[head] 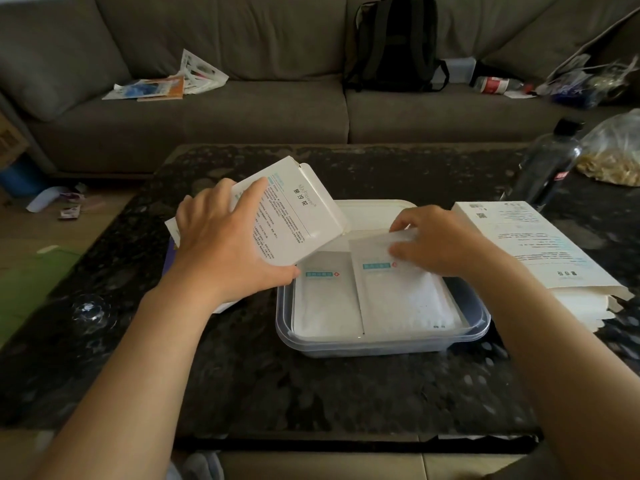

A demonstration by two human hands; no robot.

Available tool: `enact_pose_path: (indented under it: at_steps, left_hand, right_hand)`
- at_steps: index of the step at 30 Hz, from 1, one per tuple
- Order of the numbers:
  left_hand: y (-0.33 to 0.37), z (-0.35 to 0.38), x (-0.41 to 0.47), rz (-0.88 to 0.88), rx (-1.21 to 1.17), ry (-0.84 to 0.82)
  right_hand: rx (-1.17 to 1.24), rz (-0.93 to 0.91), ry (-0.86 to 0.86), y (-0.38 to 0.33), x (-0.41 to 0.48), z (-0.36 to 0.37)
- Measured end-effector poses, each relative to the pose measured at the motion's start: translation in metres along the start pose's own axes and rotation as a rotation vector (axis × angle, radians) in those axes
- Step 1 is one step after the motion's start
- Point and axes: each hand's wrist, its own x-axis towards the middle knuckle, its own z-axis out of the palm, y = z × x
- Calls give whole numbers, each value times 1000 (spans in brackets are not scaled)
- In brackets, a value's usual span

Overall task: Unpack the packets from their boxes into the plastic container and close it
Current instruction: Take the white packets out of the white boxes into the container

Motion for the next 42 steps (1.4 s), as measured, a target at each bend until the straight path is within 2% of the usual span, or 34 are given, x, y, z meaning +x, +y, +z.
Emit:
enact_pose_path:
  at_steps: [3,6,9,11,15,26,33,42]
  left_hand:
    - [1,0,0,1,-6,-7]
    - [3,1,1,14,0,4]
    - [4,2,1,17,3,0]
    - [5,1,1,14,0,-9]
    - [6,-1,-2,14,-11,-17]
    - [9,2,-3,33,-28,-26]
    - [11,3,-3,40,-35,-26]
    - [9,6,-2,64,-20,-36]
  right_hand:
    - [-300,-11,60,-1,-3,2]
    - [-336,-96,88,-16,-11,11]
    - [-268,-162,-147,-31,-20,32]
    - [-326,-179,-291,-31,-21,46]
    - [-372,-163,-376,-15,-21,54]
    - [-402,-152,-389,8,-25,40]
    - [-403,-178,-284,5,-28,41]
    - [-377,-170,-381,7,-29,43]
